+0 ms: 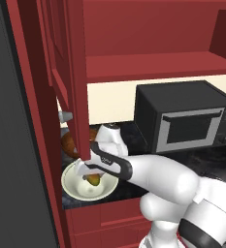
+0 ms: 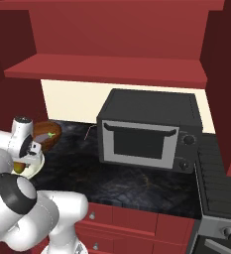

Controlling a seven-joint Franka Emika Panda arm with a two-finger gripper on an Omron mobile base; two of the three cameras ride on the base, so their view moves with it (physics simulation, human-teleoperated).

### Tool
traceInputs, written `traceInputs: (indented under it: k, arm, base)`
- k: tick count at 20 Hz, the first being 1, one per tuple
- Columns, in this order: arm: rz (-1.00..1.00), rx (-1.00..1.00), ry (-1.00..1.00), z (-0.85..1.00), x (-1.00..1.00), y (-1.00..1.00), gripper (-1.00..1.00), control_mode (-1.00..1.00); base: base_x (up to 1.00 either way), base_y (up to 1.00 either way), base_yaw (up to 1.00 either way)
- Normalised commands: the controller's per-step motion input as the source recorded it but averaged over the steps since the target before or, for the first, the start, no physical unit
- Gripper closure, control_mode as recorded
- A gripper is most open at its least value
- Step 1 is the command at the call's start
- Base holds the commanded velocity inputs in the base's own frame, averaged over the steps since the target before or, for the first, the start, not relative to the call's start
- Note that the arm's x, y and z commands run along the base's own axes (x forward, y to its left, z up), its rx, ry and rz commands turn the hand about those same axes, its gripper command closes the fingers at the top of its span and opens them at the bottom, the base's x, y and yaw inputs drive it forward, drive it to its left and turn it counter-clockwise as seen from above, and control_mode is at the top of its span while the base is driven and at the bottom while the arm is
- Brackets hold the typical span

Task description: Pick both bowls and place them on the counter. Then place the mango in one bowl and place the eggplant in the other bowl.

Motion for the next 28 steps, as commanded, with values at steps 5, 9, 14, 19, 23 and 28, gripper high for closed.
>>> traceInputs:
  k: [5, 9, 14, 19, 23, 28]
  arm:
    - [0.0, 0.0, 0.0, -0.14, -0.01, 0.09, 1.0, -1.0]
    - [0.0, 0.0, 0.0, -0.14, 0.0, 0.11, 1.0, -1.0]
    - [0.01, 0.0, 0.0, -0.07, 0.0, 0.06, 1.0, -1.0]
    - [0.03, 0.0, 0.0, -0.04, 0.0, 0.05, -1.0, -1.0]
    - [0.04, 0.0, 0.0, 0.0, 0.0, 0.01, -1.0, -1.0]
    - [0.05, 0.0, 0.0, 0.01, 0.0, 0.0, -1.0, -1.0]
  base:
    - [0.0, 0.0, 0.0]
    - [0.0, 0.0, 0.0]
    - [0.0, 0.0, 0.0]
    - [0.0, 0.0, 0.0]
    - [0.0, 0.0, 0.0]
    - [0.0, 0.0, 0.0]
